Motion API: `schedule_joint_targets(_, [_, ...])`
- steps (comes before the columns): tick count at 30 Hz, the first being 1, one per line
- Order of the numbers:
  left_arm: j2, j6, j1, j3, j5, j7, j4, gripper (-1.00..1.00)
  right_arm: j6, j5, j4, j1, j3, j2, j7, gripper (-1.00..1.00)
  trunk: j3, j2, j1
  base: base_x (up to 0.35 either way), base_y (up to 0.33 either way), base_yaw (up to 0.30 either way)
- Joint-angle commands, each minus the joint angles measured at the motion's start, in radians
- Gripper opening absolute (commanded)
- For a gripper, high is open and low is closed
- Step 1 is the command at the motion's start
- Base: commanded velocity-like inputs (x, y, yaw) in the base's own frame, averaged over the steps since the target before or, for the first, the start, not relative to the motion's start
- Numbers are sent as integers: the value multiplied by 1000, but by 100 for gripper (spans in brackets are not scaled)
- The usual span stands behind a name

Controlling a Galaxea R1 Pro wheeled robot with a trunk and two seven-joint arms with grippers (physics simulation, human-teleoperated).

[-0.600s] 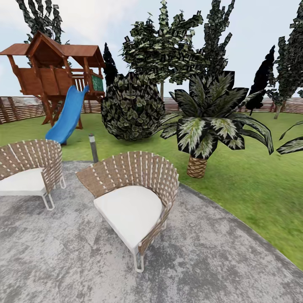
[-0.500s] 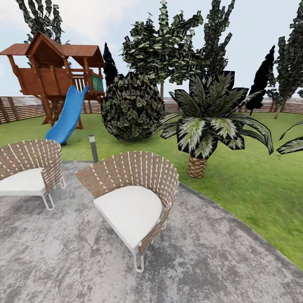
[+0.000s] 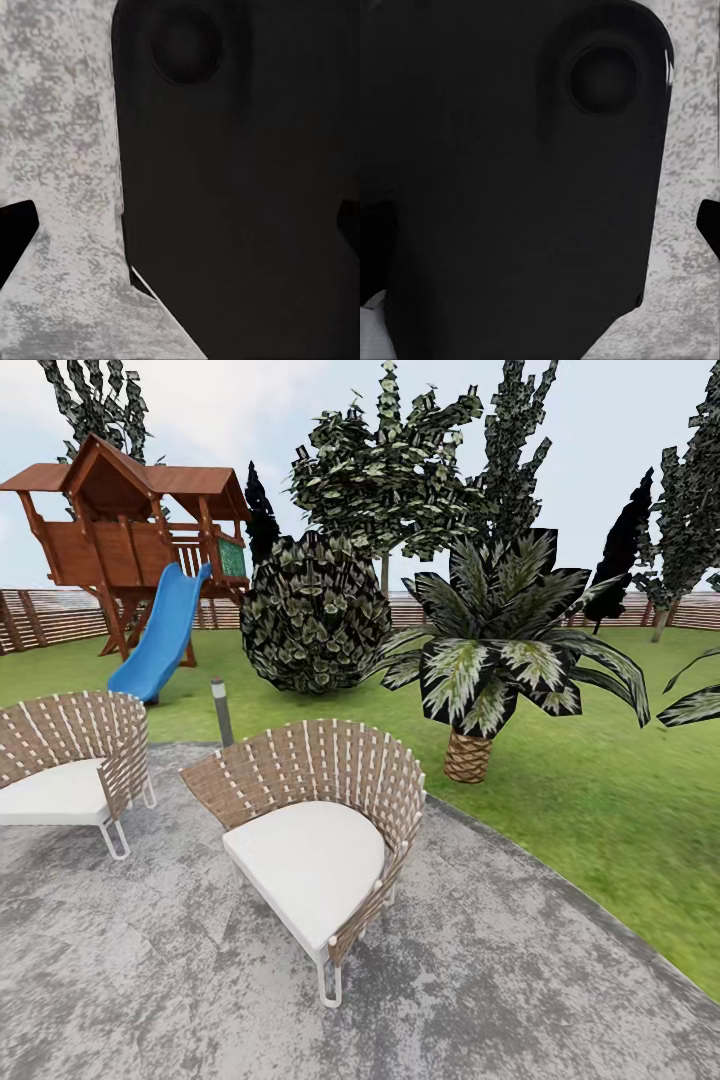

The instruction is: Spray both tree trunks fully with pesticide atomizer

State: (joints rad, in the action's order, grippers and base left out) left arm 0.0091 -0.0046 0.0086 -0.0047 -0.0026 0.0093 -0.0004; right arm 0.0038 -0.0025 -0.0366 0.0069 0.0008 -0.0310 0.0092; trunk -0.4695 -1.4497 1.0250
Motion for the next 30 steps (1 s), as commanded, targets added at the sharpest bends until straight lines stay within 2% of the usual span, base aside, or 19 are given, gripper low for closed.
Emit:
schedule_joint_targets(1, [4,-6,-1,-1,-1,4,-6,100,-5,0,-8,1,-1,3,1,100,-1,0,0,0,0,0])
schedule_joint_targets(13, [71,-74,-44,24,5,72,-74,100,-73,0,-76,0,-7,66,0,100,-1,0,0,0,0,0])
schedule_joint_targets(16, [67,-90,-61,24,5,89,-91,100,-89,-1,-93,0,-7,83,0,100,-1,0,0,0,0,0])
schedule_joint_targets(17, [65,-201,-101,25,6,200,-350,100,-417,-1,-391,-1,-7,87,0,100,-1,0,0,0,0,0])
schedule_joint_targets(21, [65,-216,-154,25,7,196,-375,100,-475,-1,-467,-17,-8,88,0,100,-1,0,0,0,0,0])
schedule_joint_targets(25, [66,-221,-171,25,7,194,-378,100,-490,2,-483,-53,-7,90,1,100,-1,0,0,0,0,0])
schedule_joint_targets(27, [70,-222,-175,29,10,193,-372,100,-493,4,-484,-81,-7,101,4,100,-1,0,0,0,0,0])
schedule_joint_targets(30, [73,-237,-175,31,20,193,-369,100,-494,6,-483,-91,-6,113,6,100,-1,0,0,0,0,0])
